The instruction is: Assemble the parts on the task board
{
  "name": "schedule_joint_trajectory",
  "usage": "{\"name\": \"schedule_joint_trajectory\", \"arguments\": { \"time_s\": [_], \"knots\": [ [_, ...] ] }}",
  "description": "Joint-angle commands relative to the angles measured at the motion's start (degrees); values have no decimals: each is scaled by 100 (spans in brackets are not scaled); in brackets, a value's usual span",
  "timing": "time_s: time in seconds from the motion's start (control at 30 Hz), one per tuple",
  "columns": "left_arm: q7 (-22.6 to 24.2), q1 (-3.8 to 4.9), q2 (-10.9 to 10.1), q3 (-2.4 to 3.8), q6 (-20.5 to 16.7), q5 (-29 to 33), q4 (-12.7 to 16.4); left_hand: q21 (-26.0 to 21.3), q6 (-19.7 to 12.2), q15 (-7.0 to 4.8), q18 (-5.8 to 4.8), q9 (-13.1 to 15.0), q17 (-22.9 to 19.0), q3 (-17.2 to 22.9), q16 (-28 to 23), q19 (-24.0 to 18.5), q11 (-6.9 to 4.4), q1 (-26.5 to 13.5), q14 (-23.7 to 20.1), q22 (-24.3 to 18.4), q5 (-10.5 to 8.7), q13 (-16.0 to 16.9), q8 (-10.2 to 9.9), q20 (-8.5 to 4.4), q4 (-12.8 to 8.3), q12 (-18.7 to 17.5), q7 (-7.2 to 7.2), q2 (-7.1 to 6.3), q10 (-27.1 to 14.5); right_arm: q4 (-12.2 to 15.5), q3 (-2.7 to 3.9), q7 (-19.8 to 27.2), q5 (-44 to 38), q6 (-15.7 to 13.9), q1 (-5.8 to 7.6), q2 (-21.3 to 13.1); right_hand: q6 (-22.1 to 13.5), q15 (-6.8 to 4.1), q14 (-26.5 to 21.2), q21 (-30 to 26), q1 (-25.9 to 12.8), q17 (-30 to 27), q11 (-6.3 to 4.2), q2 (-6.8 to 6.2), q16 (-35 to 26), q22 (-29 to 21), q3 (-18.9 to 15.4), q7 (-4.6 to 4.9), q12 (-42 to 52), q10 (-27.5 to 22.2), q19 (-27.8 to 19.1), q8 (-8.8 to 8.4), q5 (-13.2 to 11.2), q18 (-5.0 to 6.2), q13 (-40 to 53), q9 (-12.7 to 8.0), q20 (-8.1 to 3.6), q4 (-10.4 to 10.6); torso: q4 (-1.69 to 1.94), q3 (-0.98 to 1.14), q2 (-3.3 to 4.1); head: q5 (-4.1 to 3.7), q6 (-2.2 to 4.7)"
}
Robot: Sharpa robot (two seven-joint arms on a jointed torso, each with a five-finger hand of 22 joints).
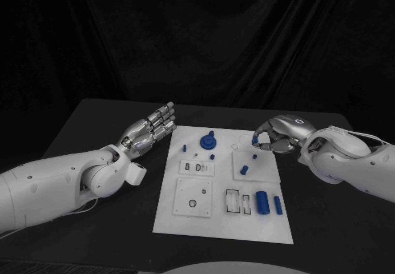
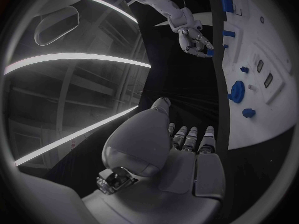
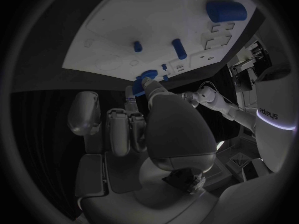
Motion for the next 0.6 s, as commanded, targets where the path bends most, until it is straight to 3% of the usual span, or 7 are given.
{"name": "schedule_joint_trajectory", "arguments": {
  "time_s": [0.03,0.27,0.6],
  "knots": [
    [22,-4,13,5,54,-2,-1,-20,-17,39,99,-3,-5,22,-21,-6,47,-13,-2,-10,22,-10,-18,38,-1,-20,53,-11,-17,187,2,-366,-16,-130,15,84,31,-13,468,-41,44,968,-17,-33,-47,230,39,21,15,615,11,-39,57,45,1510,21,-43,-29,-3,-6,1,13,-8],
    [1,-4,26,5,59,-2,-13,-20,-25,34,99,-4,-5,23,-21,-6,54,-15,-2,-10,19,-10,-19,38,-3,-20,58,-11,-17,358,2,-536,-16,80,-88,385,6,-2,467,-54,65,958,0,-46,-55,230,61,45,15,615,16,-69,109,47,1510,29,-37,-60,6,-3,8,-20,-23],
    [7,-4,61,5,75,-2,-26,-20,-25,31,99,-4,-5,25,-21,-6,56,-17,-2,-10,18,-10,-19,39,-4,-20,61,-11,-17,222,2,-599,-16,387,-281,881,-45,17,471,-55,85,960,31,-52,-52,238,91,85,15,615,29,-116,155,45,1510,35,-26,-97,8,0,6,-57,-27]
  ]
}}
